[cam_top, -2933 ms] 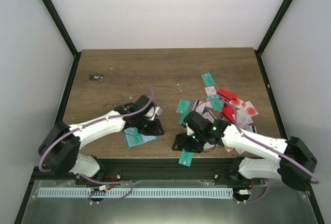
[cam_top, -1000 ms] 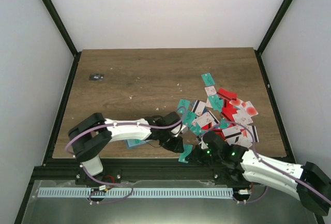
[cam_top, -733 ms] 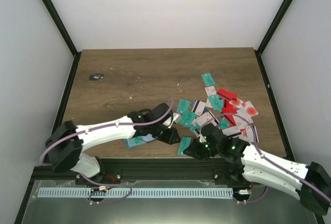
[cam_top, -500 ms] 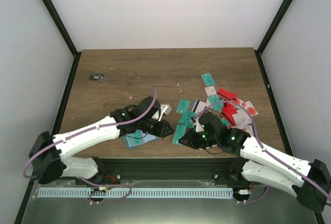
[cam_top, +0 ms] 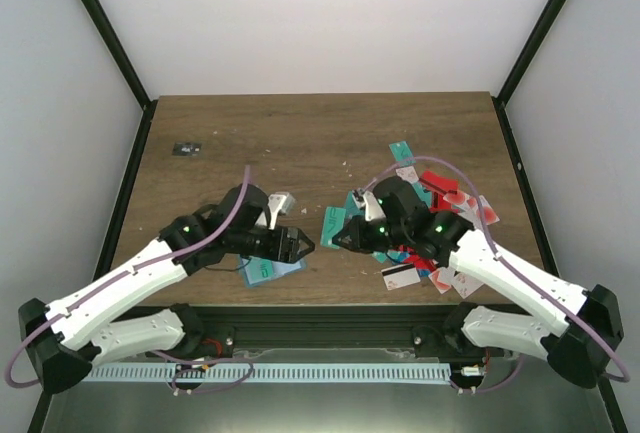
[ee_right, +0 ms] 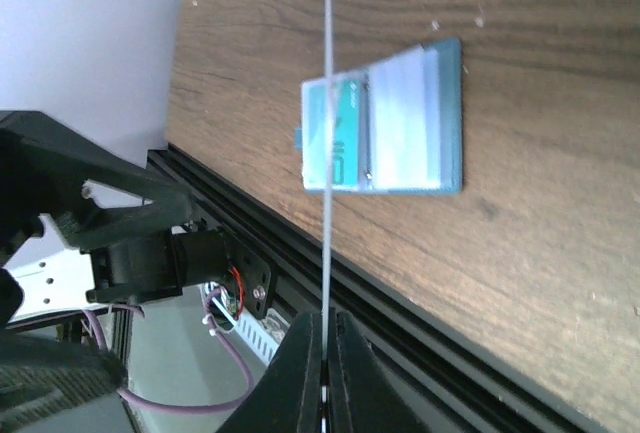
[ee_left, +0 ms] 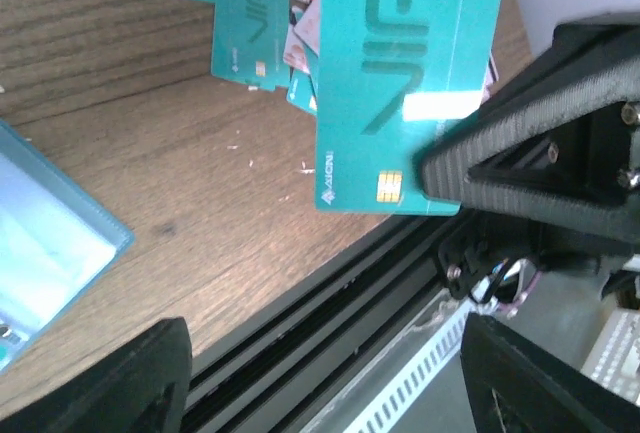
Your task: Put the credit cards into the card holder
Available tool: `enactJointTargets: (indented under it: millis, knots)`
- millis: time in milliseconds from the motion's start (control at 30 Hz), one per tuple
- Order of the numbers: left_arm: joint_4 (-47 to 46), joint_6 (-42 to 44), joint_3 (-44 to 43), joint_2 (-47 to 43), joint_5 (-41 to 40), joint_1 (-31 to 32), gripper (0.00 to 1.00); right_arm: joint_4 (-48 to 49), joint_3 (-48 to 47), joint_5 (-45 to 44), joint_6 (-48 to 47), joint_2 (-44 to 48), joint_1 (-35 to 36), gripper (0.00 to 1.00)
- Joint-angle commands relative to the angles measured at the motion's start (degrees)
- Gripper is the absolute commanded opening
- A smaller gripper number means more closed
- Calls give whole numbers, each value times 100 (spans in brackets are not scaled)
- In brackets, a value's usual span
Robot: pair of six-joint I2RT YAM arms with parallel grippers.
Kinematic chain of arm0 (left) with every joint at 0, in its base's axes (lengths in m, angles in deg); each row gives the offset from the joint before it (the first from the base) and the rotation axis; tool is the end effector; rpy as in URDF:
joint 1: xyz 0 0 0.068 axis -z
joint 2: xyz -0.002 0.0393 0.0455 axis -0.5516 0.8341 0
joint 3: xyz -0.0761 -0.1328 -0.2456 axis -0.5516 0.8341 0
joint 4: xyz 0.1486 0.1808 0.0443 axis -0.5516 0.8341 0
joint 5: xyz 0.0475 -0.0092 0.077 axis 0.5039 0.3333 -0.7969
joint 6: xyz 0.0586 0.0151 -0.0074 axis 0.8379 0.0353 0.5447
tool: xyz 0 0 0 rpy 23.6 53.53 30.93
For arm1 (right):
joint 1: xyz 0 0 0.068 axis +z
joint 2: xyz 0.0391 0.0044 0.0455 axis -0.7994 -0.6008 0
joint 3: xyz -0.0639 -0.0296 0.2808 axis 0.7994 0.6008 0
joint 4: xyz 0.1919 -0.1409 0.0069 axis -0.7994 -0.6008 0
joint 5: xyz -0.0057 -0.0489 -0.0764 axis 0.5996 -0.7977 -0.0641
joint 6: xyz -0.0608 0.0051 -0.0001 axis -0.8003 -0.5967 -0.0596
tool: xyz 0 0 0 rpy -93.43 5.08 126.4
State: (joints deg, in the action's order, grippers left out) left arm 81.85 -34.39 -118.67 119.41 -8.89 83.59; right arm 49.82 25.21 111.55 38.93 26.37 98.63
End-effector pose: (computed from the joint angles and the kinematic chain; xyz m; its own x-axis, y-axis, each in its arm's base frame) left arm 0.1054 -0.1466 0.3108 -0.8782 0.1716 -0.4465 0.4298 0.6927 -0.5792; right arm 0.1226 0.1523 0.2918 -0.9590 -0.0203 -0.2828 -0.2306 0.6362 0.7362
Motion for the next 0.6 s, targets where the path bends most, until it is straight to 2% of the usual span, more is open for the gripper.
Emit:
enactJointTargets:
  millis: [0, 67, 267, 400, 567]
  knots:
    - [338, -43, -274, -220, -338, -98, 85, -131, -730, 174, -605, -275, -177, 1]
    - [395, -46, -352, -305, -401, -166, 89, -105, -971, 298, -790, -430, -261, 1]
    - [550, 117, -554, -489, -195, -677, 86, -122, -1364, 844, -1370, -847, -710, 1]
    - [199, 307, -359, -448, 818, -1345, 79, -137, -1492, 1244, -1647, -1102, -965, 1]
    - [-768, 346, -93, -599, 1695, -1647, 72, 112, -1591, 2278, -2012, -1377, -1015, 1]
